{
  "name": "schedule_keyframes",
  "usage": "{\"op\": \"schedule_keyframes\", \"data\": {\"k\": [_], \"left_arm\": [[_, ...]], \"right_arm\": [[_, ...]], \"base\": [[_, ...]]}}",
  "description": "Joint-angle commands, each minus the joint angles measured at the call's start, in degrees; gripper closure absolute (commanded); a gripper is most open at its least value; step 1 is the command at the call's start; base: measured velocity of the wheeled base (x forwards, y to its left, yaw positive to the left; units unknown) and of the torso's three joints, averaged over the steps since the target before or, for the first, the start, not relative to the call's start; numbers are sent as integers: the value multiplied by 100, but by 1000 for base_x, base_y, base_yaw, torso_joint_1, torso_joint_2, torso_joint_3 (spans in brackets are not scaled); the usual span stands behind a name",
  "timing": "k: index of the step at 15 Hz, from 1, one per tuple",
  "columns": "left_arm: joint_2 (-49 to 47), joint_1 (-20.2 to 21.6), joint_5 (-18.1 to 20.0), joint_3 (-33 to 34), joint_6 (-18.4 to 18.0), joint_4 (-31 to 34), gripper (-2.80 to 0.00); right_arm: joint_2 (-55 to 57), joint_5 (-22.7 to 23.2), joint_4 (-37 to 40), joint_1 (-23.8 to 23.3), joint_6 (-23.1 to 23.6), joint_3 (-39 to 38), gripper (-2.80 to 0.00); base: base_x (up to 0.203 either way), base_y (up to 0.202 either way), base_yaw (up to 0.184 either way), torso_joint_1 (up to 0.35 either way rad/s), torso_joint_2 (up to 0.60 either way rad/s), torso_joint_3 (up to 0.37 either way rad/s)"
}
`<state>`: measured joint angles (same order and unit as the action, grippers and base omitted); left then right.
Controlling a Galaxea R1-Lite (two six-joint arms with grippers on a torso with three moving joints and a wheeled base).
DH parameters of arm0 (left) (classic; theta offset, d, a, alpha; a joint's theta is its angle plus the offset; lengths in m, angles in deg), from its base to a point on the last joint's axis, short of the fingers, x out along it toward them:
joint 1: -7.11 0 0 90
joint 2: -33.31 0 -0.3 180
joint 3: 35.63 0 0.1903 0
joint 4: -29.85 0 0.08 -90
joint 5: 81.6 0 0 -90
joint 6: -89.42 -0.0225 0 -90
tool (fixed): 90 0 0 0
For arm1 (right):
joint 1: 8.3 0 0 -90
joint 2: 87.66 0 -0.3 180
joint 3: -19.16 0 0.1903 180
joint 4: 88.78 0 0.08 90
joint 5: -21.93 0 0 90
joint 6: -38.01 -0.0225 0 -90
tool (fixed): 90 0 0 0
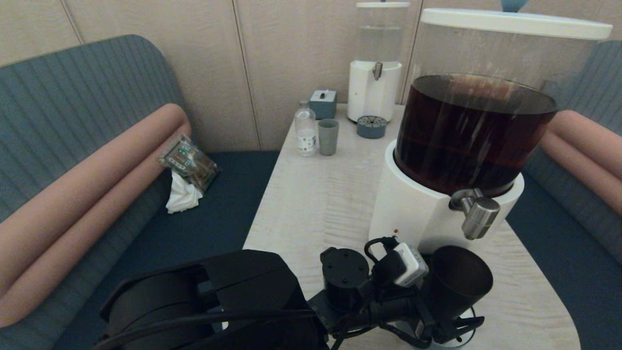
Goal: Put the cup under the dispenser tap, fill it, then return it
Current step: Place the cup next to the water dispenser
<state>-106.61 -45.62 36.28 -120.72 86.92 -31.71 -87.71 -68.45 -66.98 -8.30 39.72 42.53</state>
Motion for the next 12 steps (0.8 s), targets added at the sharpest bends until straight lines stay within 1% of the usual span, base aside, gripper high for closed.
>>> {"op": "schedule_keyframes", "data": {"k": [1, 7, 8, 12], "left_arm": [[-52, 8, 13, -50, 4, -4, -280], [-96, -1, -6, -240, 4, 56, -280], [-105, -1, -11, -243, 4, 56, 0], [-107, -27, -2, -226, 13, 56, 0]], "right_arm": [[-4, 3, -2, 0, 5, -53, 0], [-4, 3, -2, 0, 5, -53, 0], [-4, 3, -2, 0, 5, -53, 0], [-4, 3, -2, 0, 5, -53, 0]], "base": [[0, 0, 0, 0, 0, 0], [0, 0, 0, 0, 0, 0], [0, 0, 0, 0, 0, 0], [0, 0, 0, 0, 0, 0]]}}
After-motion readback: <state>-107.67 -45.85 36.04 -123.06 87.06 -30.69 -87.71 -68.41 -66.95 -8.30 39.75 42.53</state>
